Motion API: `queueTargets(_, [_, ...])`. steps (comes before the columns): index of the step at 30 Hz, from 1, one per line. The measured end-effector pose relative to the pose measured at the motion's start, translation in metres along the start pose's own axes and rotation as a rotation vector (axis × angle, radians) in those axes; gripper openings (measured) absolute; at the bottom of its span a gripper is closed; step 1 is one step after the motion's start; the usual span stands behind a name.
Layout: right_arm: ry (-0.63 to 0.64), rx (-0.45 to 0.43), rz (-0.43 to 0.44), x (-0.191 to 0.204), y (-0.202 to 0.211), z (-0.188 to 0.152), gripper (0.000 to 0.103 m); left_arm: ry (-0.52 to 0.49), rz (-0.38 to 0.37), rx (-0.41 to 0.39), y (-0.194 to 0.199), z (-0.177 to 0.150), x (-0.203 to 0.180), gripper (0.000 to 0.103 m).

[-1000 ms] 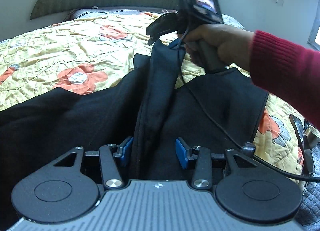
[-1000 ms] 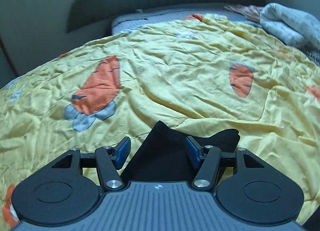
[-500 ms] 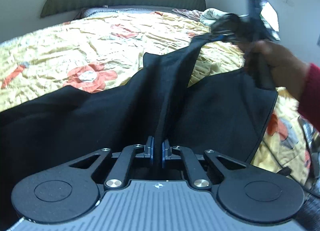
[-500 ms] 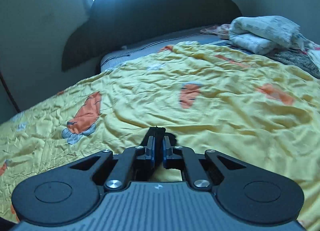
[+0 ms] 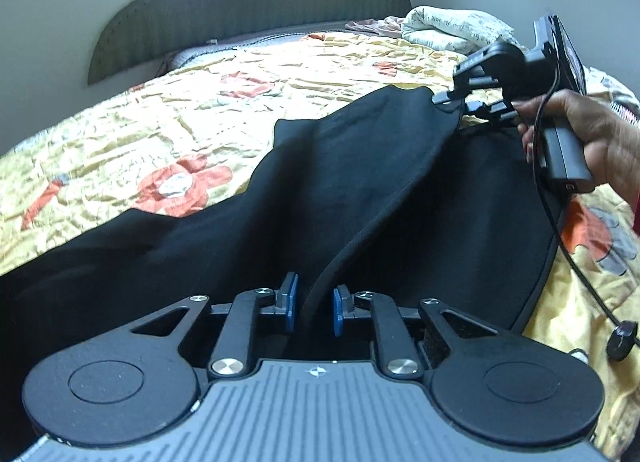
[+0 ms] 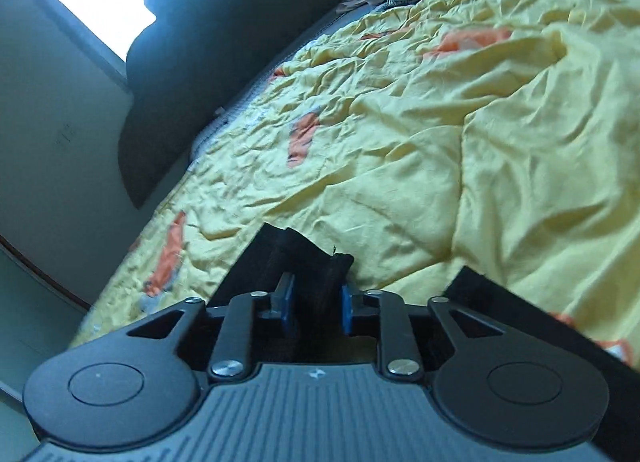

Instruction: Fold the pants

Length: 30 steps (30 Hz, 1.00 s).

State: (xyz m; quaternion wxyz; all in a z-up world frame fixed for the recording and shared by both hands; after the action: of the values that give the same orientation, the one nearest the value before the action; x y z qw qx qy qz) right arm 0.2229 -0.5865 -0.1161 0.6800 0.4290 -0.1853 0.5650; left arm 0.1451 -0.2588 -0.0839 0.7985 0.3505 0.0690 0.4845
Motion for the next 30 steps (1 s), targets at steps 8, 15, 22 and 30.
queueTargets(8, [0.116,-0.028,0.009,0.017,0.007,0.015,0.005,-0.027,0.052,-0.024,0.003,0.004,-0.006,0.008])
queueTargets(15, [0.525,-0.131,-0.097,0.072,0.08,0.03,0.005,-0.003,-0.007,-0.165,0.048,0.022,-0.004,0.009])
queueTargets(22, [0.805,-0.033,-0.393,0.028,0.125,-0.012,0.006,-0.141,-0.072,-0.155,0.057,-0.003,-0.038,0.009])
queueTargets(30, [0.78,0.032,-0.423,0.01,0.128,-0.031,0.006,-0.185,-0.071,-0.148,0.063,-0.015,-0.04,0.009])
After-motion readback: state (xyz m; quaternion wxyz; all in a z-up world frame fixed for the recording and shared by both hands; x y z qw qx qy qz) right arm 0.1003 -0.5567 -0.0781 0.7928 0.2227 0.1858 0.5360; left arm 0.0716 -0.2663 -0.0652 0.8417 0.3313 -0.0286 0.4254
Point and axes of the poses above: each gripper's, at about its wrist camera, not at the fingertips, and y roughly against the way its jaws point, x to its left, z to its top, the point moved 6 cm from there along -y, roughly the way its jaws point, and after that the axes turned 12 degrees about z, right-handed, at the moved point
